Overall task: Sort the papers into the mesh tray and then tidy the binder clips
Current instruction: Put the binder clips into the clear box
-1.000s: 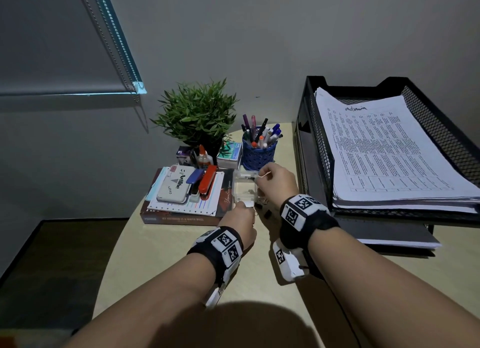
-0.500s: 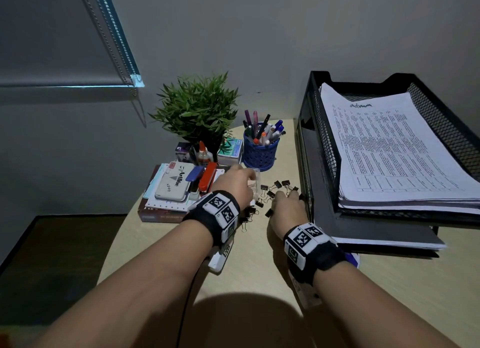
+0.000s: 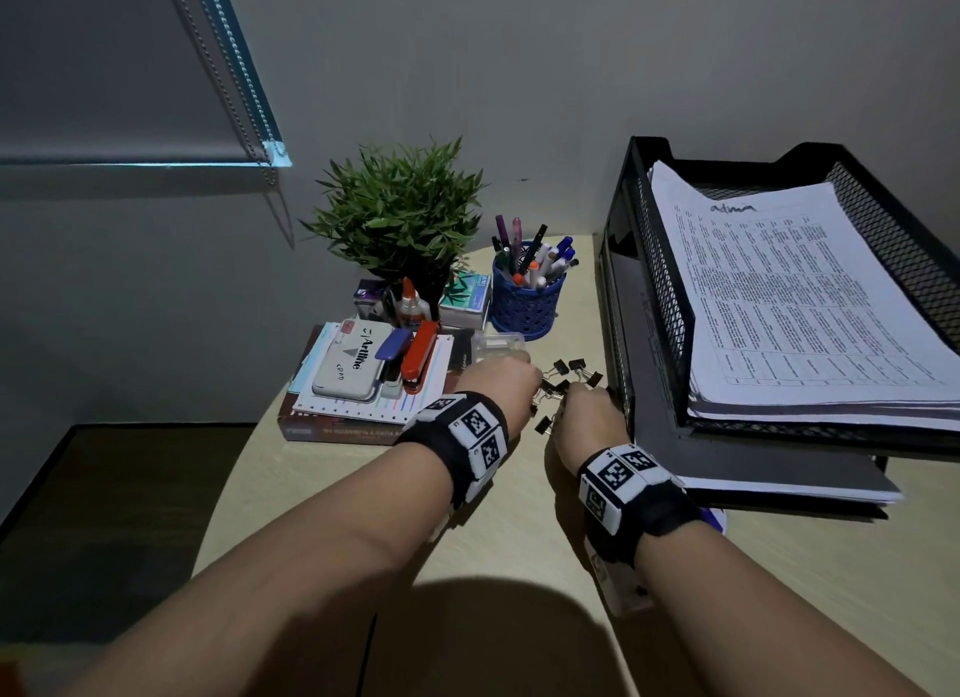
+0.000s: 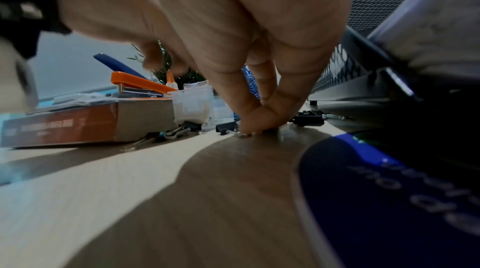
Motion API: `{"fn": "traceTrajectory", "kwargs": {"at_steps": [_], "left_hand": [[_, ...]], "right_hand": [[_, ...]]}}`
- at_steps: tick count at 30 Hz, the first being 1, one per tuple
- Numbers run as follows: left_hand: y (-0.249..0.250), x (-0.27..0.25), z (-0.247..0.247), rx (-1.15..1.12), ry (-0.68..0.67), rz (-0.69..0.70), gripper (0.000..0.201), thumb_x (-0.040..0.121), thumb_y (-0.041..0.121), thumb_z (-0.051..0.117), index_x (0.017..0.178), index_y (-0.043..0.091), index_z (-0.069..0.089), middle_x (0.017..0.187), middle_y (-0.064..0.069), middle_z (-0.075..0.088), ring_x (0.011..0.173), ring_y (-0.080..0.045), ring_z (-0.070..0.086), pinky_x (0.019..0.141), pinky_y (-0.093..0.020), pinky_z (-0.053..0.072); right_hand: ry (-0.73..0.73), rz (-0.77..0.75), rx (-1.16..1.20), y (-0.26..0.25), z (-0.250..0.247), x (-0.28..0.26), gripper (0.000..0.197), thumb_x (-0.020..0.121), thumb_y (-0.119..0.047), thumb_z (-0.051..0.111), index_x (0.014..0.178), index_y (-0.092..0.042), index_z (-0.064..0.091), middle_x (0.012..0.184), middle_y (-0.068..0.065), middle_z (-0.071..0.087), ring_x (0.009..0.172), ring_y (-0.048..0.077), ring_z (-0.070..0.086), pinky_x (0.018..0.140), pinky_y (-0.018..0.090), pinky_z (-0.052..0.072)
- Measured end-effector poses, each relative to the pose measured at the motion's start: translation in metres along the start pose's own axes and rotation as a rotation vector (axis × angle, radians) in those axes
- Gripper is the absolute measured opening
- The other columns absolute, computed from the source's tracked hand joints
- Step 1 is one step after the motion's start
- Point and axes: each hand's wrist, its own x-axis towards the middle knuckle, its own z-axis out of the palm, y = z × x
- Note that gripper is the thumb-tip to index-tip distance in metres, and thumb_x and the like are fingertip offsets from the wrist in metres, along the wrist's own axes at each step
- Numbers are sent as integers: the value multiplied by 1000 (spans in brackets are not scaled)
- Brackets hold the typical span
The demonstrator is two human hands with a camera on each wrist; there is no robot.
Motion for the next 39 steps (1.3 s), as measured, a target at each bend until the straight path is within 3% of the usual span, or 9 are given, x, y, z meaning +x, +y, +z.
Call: {"fn": "traceTrajectory", "kwargs": {"at_steps": [4,6,9,15,18,21,27,32,39], "left_hand": [[-10,2,-18,-230,231,-121,16,90,14,50,99,14,64,110,-5,56,97,-27,59,82,-37,50],[-18,1,-23,-257,256,-183,16,92,14,49,101,15,62,111,-6,57,97,-27,59,82,-37,49],[-27,-5,-20,-266,217,-240,20,89,13,51,107,17,61,112,-5,61,99,-27,60,85,-37,51],[-18,-28,5,-232,65,-258,14,86,16,53,88,13,66,91,-8,67,90,-28,64,80,-37,54],[-10,-38,17,-186,-42,-309,18,85,22,60,95,10,66,98,-11,67,94,-29,64,80,-36,53],[-5,-42,22,-147,-83,-325,20,87,22,58,101,9,63,104,-11,66,98,-29,63,80,-35,50],[3,-41,20,-88,-120,-304,19,90,11,50,104,6,61,108,-12,63,101,-29,61,81,-34,50],[0,-41,16,-59,-121,-267,20,90,15,49,103,6,61,108,-13,63,101,-30,60,82,-35,49],[-10,-40,11,-64,-195,-229,20,84,14,56,100,7,66,103,-12,65,94,-28,62,82,-34,53]], "right_hand": [[-33,-31,-16,1,-2,1,24,90,-1,46,113,1,53,118,19,57,106,34,59,78,32,44],[-55,-42,-40,-1,-6,0,23,91,-2,47,112,0,56,117,18,60,105,32,59,78,31,45],[-10,-69,19,-9,-15,0,24,91,-3,48,114,-1,56,116,18,59,105,32,58,80,32,45],[171,-180,452,-36,-28,17,12,87,-1,51,87,-11,56,97,12,63,89,28,59,72,30,45],[146,-175,567,-42,-27,25,14,88,-6,54,99,-9,62,102,11,65,93,26,61,77,31,47],[138,-132,458,-35,-24,26,25,86,-4,55,111,-5,60,108,14,63,97,27,57,78,29,43],[-39,-88,38,-13,-4,6,23,84,-4,53,105,-5,61,109,13,61,99,30,59,74,31,45],[-70,-122,-21,-10,7,2,22,82,-3,54,103,-7,62,111,13,57,98,29,59,70,28,39],[-34,-157,-10,-10,1,-6,21,84,-12,57,104,-6,60,111,13,56,98,29,59,76,32,45]]}}
